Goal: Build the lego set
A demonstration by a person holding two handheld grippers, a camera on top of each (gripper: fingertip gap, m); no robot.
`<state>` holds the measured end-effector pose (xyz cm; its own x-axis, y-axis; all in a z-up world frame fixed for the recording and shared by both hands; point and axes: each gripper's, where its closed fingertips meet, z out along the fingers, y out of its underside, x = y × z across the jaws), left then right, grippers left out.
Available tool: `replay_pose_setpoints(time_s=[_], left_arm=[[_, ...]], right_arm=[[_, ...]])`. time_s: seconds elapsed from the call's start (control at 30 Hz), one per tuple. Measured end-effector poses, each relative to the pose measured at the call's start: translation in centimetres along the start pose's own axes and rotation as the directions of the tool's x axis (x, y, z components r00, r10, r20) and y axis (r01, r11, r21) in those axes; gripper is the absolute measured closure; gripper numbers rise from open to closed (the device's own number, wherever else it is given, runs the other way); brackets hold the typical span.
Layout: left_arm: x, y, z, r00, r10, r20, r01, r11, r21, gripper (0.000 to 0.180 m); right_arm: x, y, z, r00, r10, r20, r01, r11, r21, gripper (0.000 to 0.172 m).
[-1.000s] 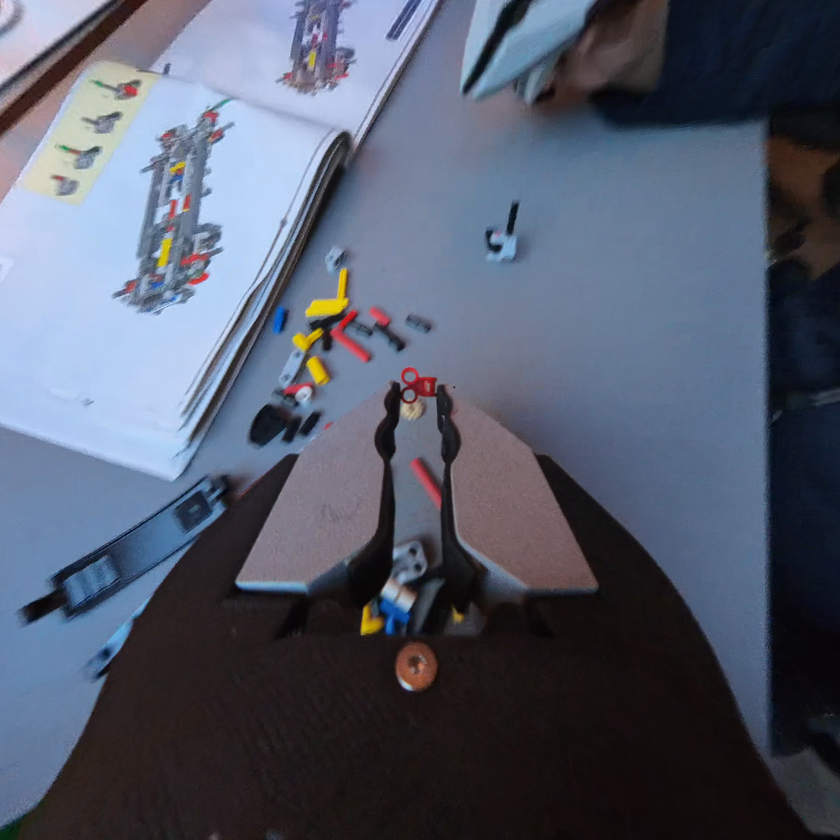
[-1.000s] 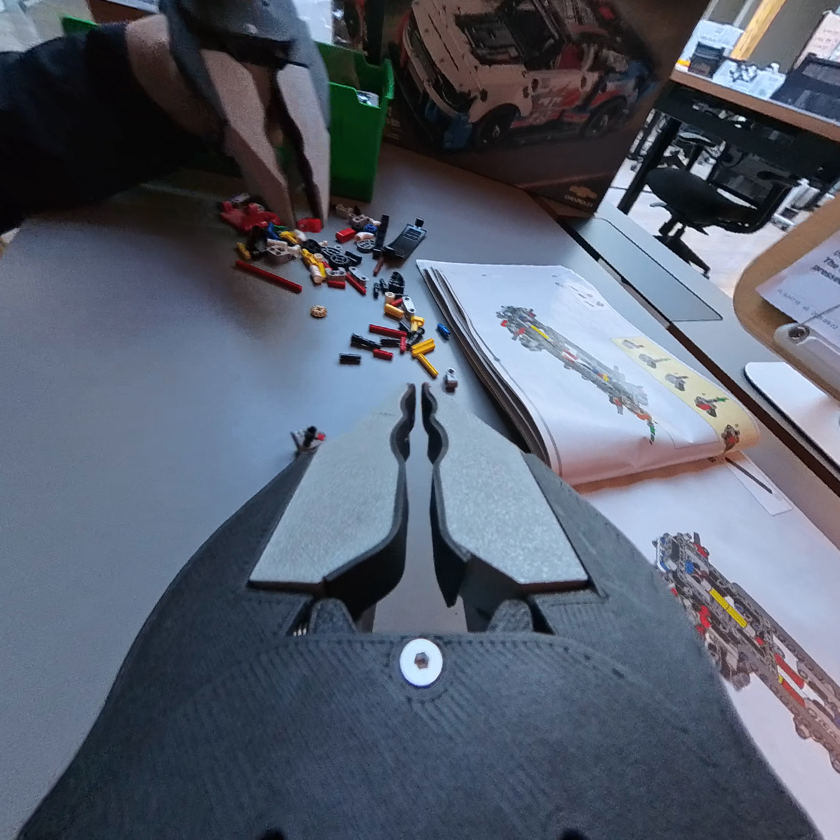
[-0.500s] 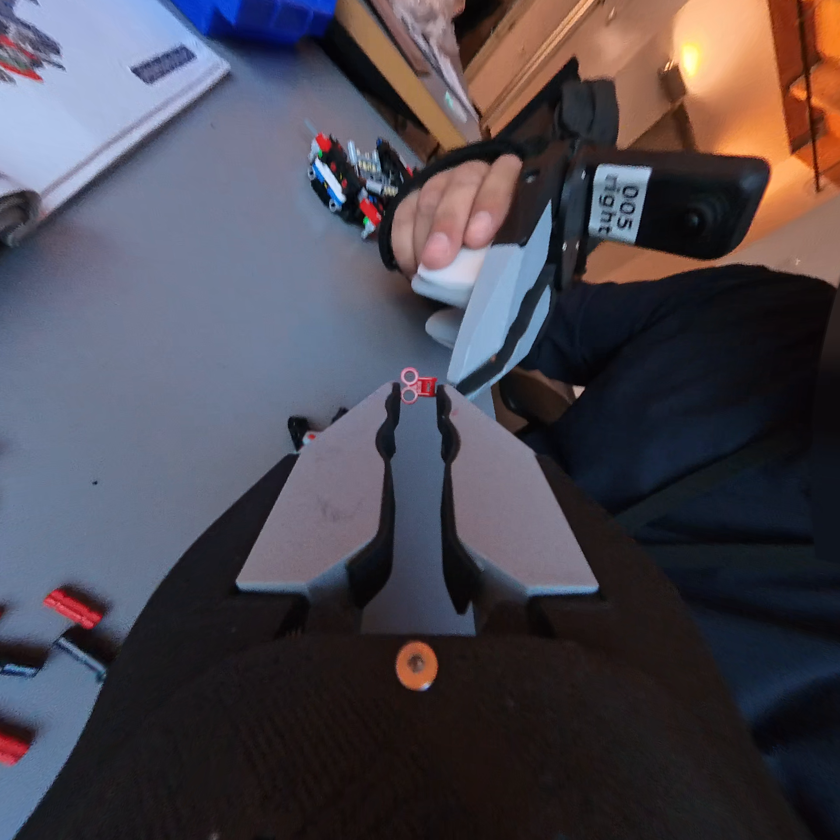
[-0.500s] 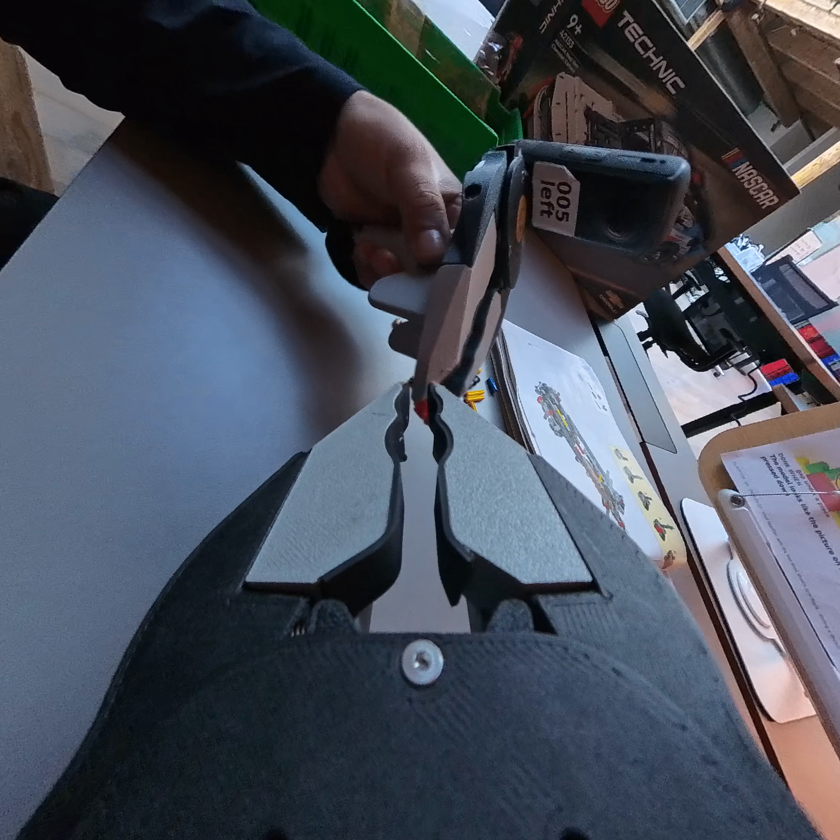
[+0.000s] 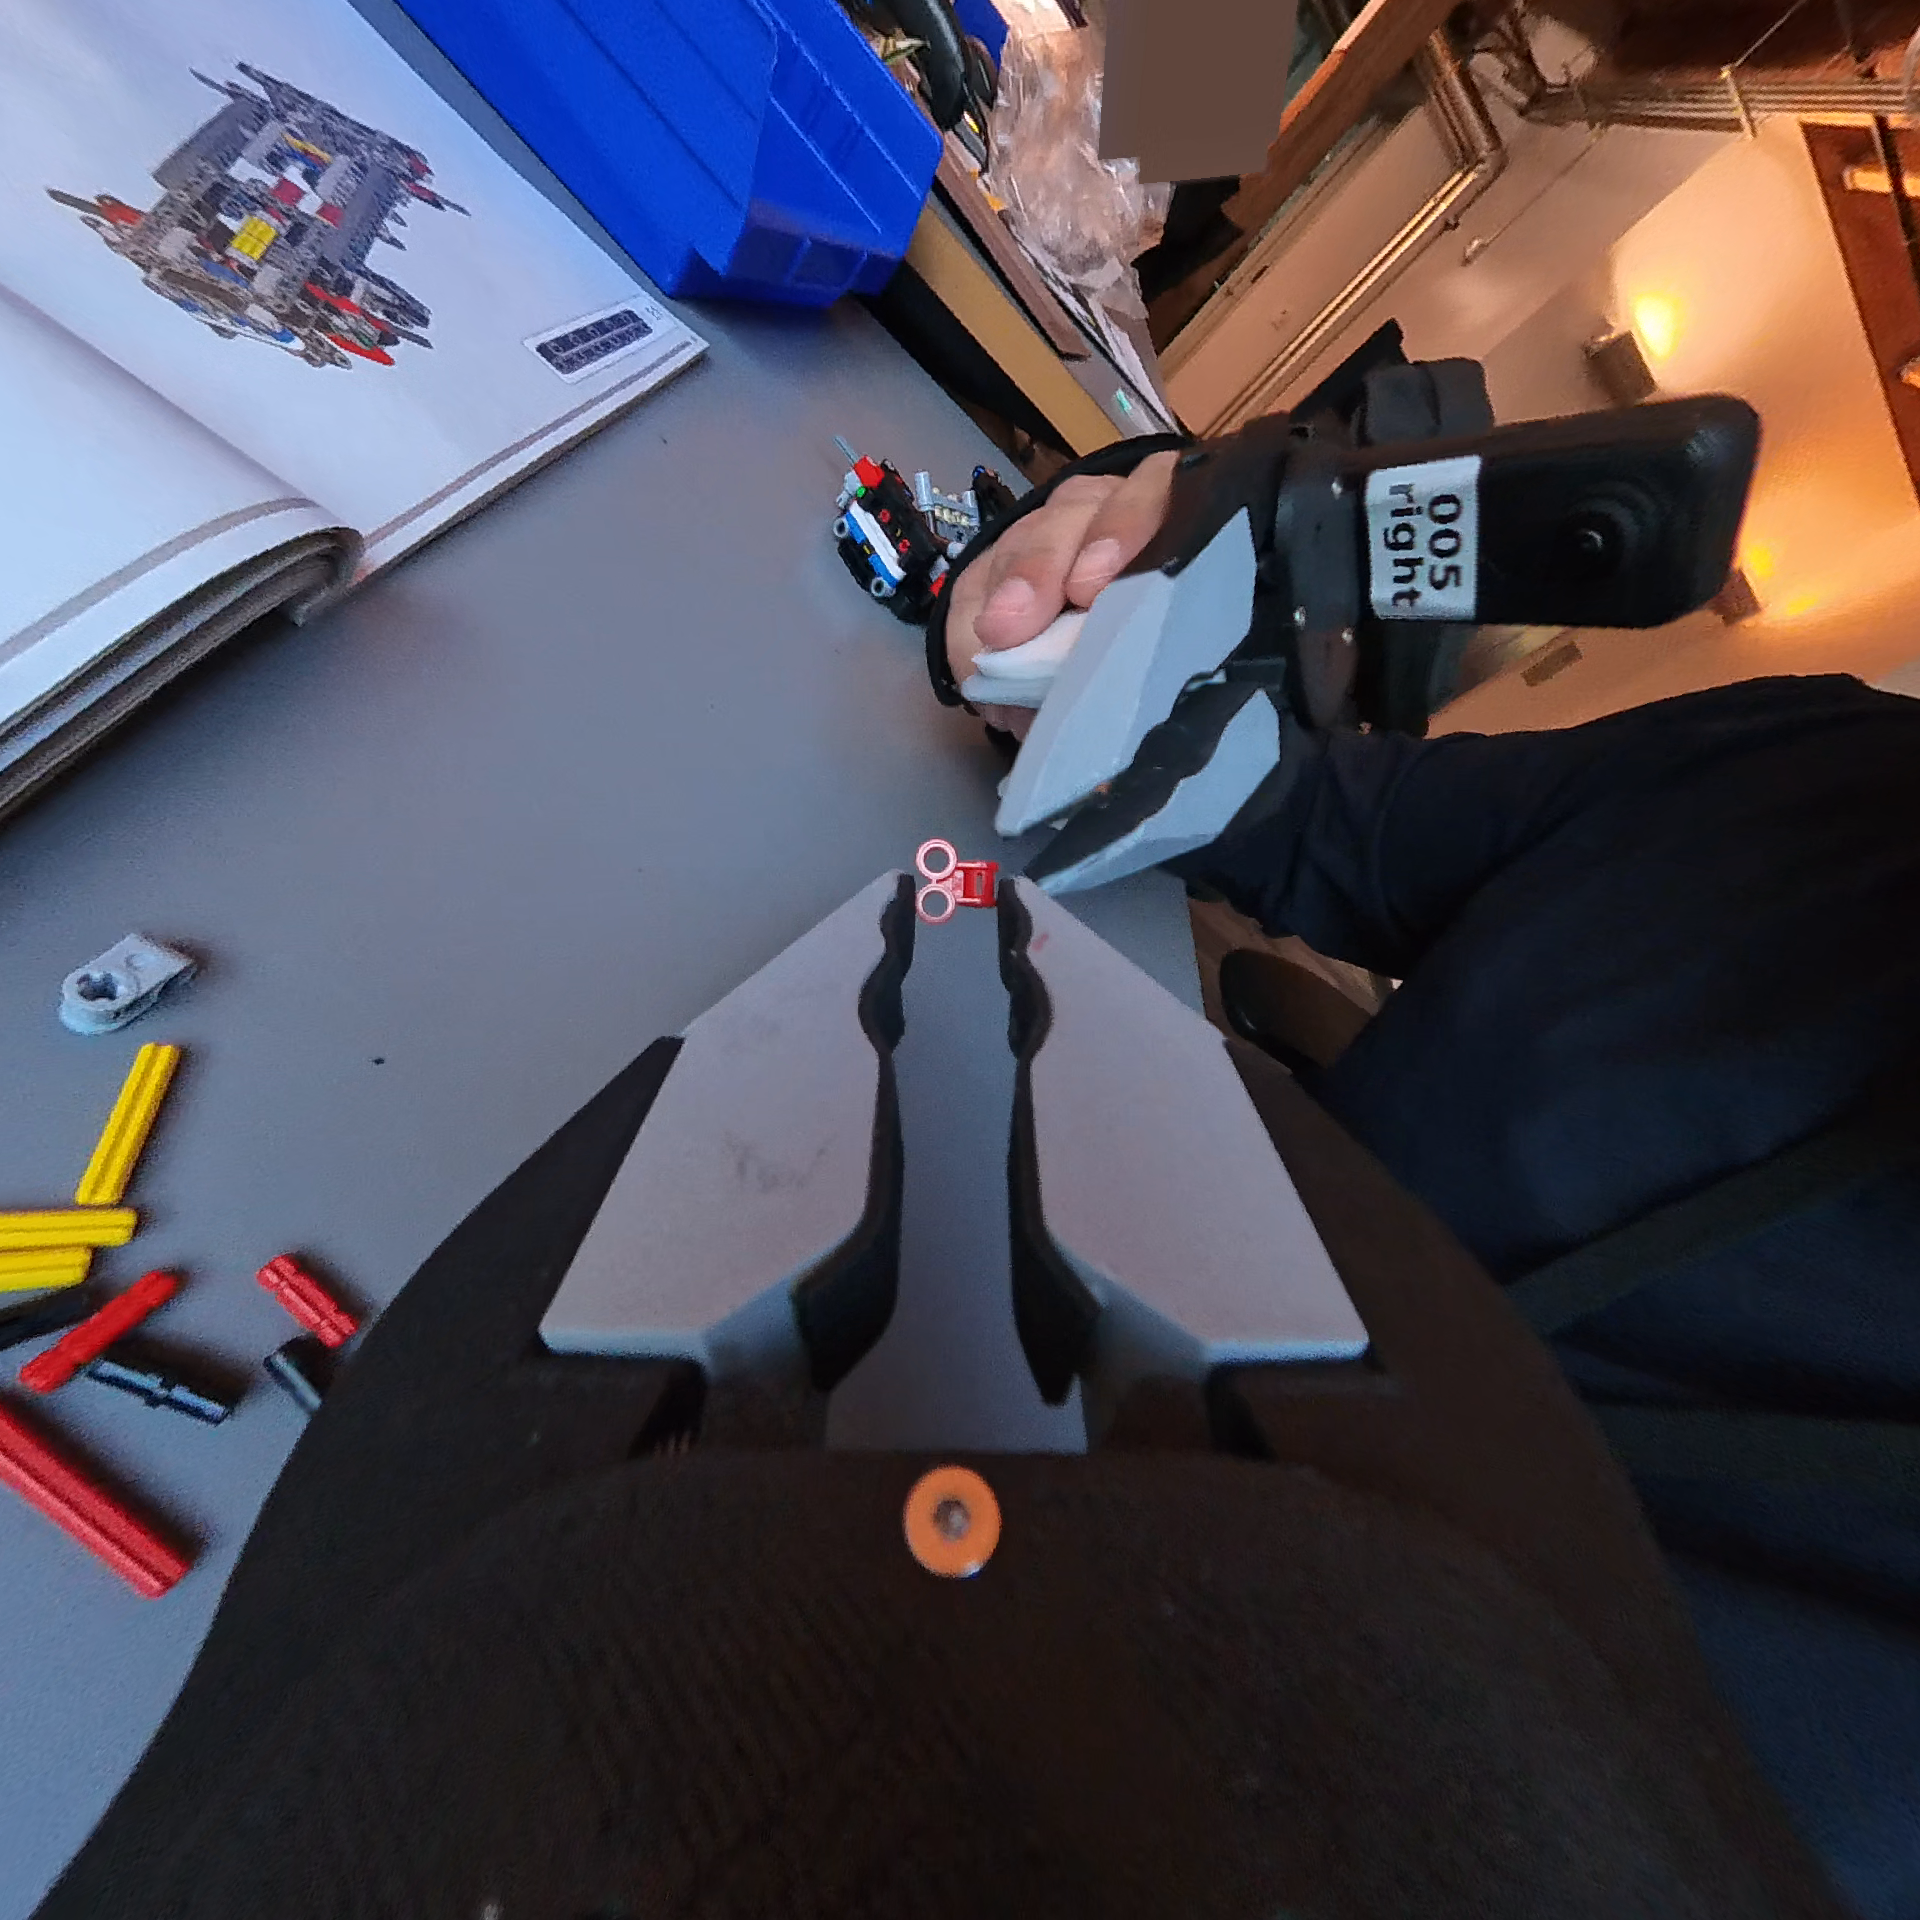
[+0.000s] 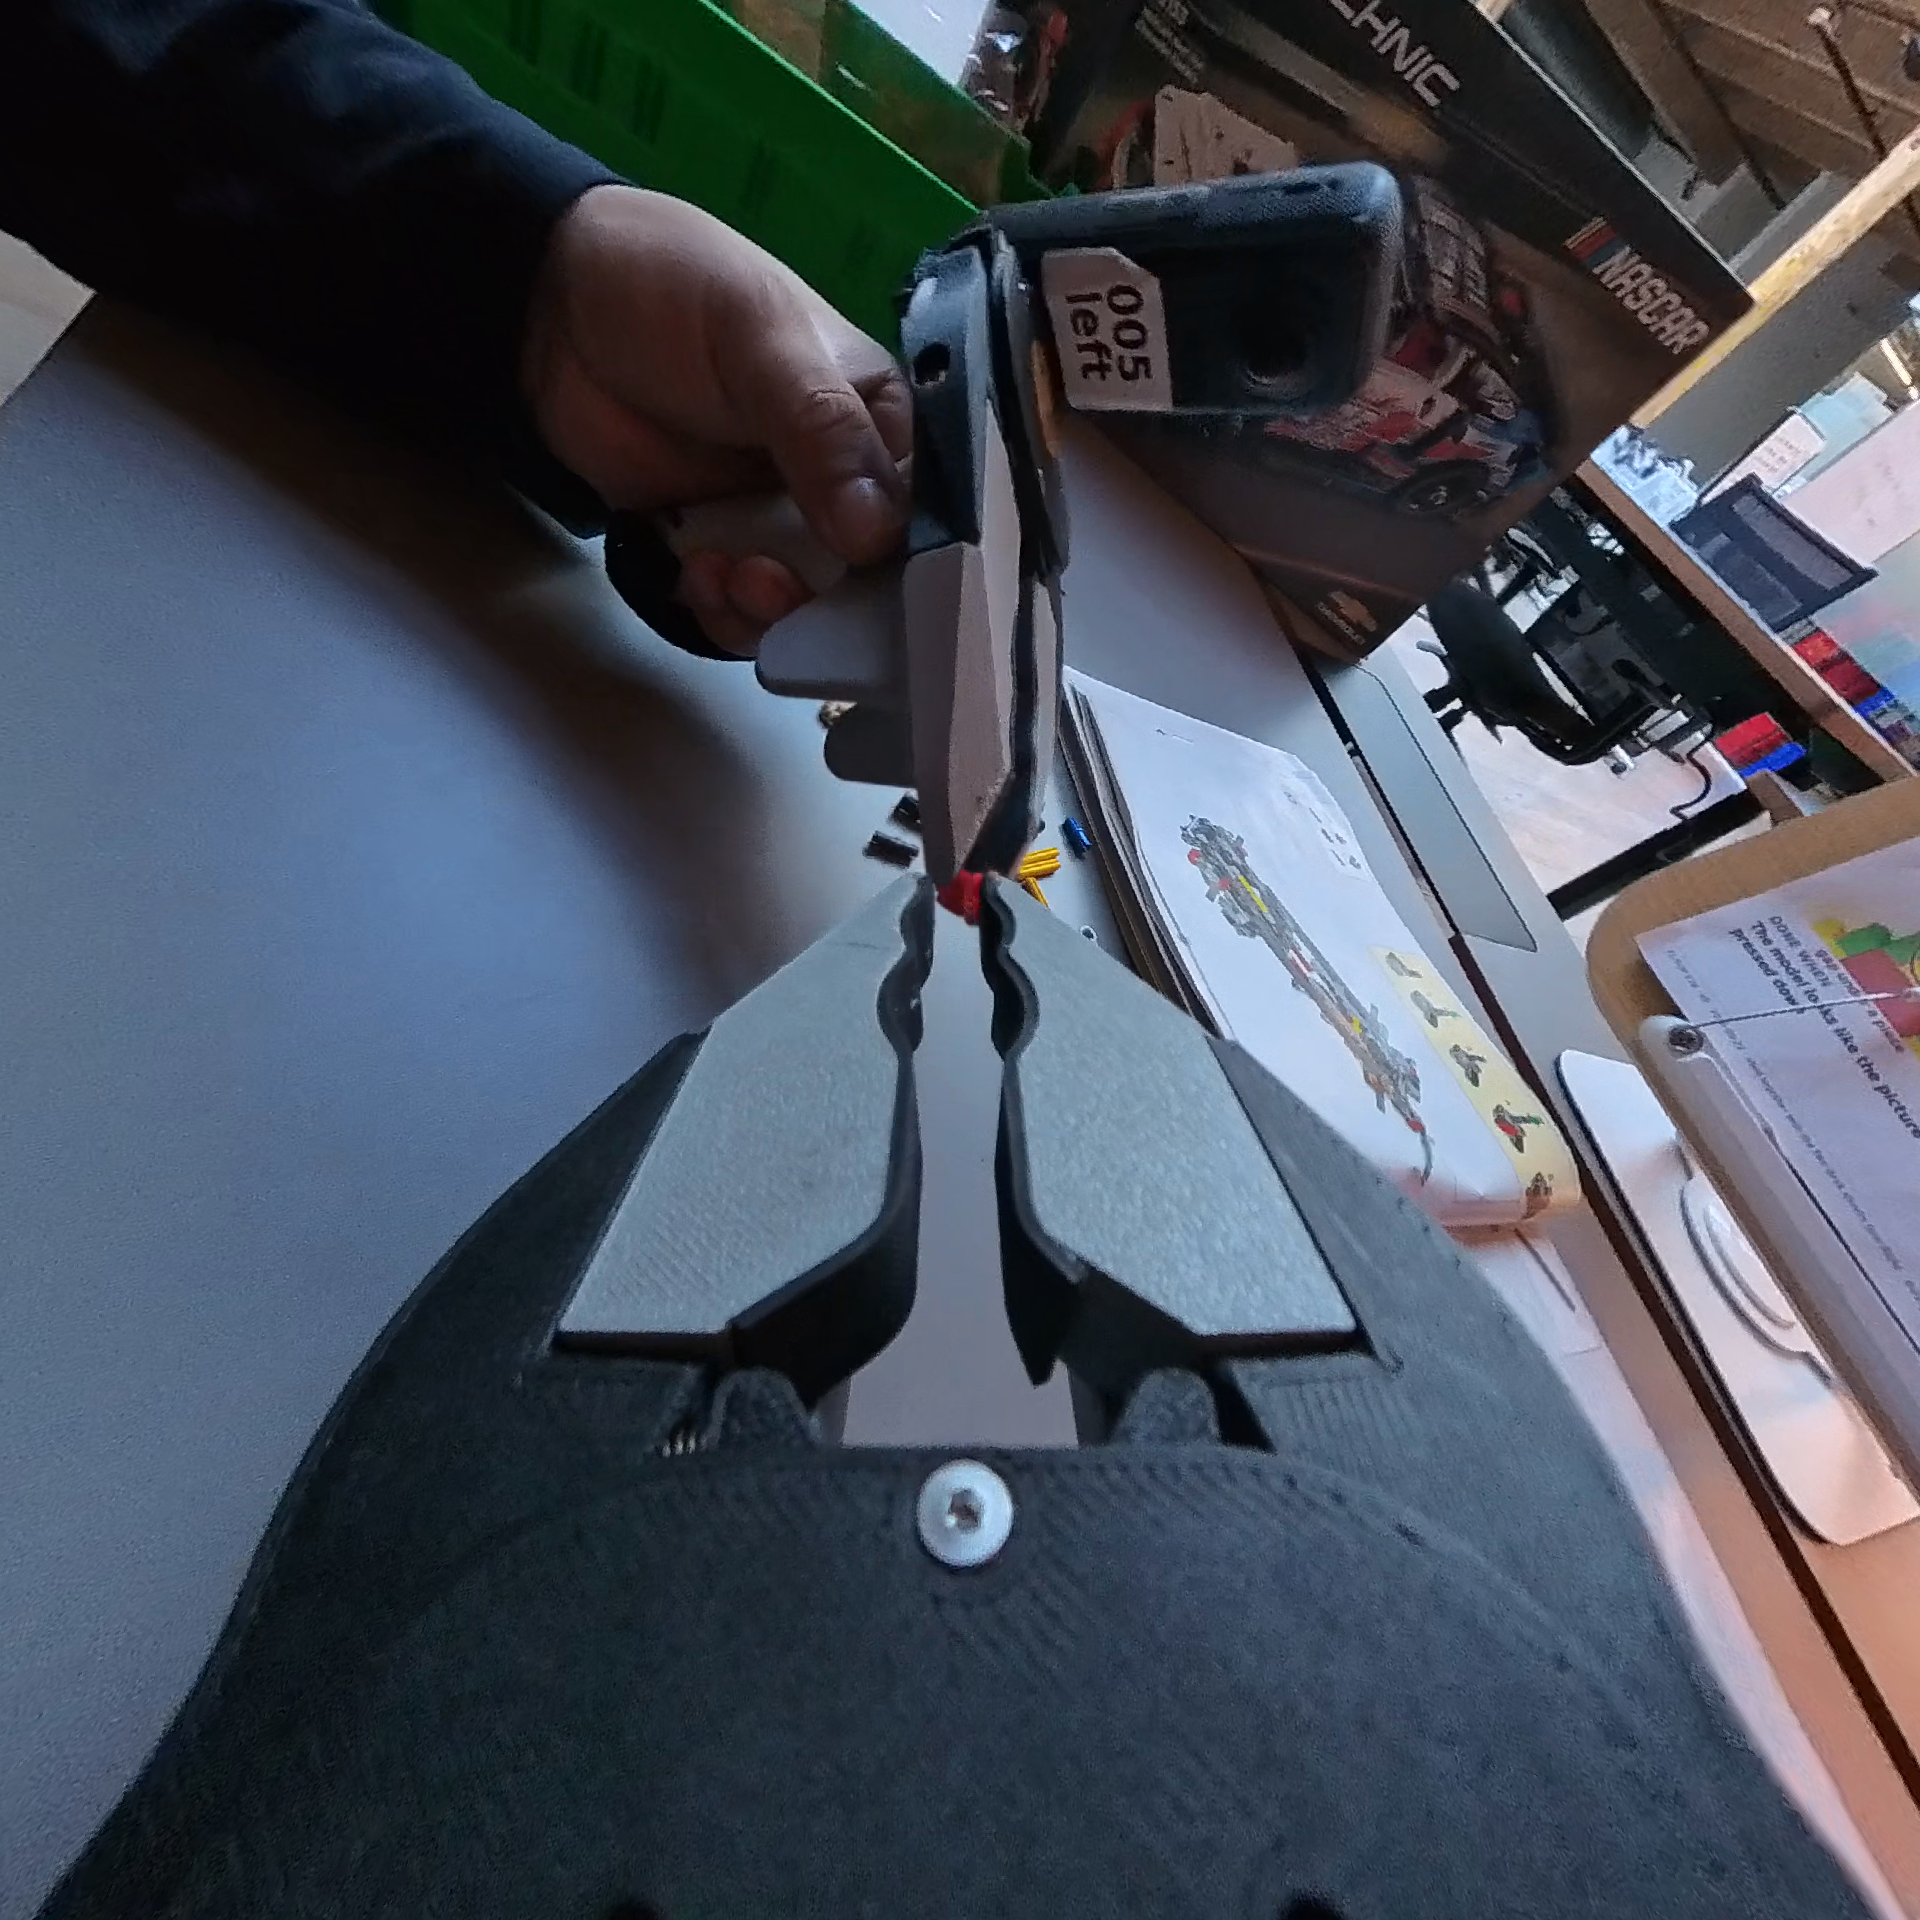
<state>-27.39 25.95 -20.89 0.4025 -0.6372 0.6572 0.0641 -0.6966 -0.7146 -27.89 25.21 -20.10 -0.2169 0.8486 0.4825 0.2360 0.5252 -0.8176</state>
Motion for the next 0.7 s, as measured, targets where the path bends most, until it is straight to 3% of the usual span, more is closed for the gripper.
replay_pose_setpoints(time_s=[0.1,0.3,0.5,0.7], left_arm=[[-0.3,0.0,0.1,1.000,0.009,0.028,-0.009,1.000,0.004,0.166],[-1.6,-1.5,-1.1,0.970,0.129,0.204,-0.144,0.988,0.061,0.167],[-2.0,-2.2,-2.3,0.967,0.119,0.224,-0.142,0.986,0.090,0.167],[-2.0,-1.6,-1.8,0.972,0.113,0.207,-0.127,0.990,0.059,0.166]], right_arm=[[0.5,0.3,0.1,0.998,0.061,-0.008,-0.061,0.998,0.005,0.167],[1.6,1.2,0.1,0.991,0.121,-0.048,-0.122,0.992,-0.019,0.170],[4.1,2.5,-0.7,0.969,0.203,-0.142,-0.213,0.975,-0.057,0.172],[1.3,5.2,-0.4,0.966,0.252,0.051,-0.233,0.943,-0.237,0.155]])
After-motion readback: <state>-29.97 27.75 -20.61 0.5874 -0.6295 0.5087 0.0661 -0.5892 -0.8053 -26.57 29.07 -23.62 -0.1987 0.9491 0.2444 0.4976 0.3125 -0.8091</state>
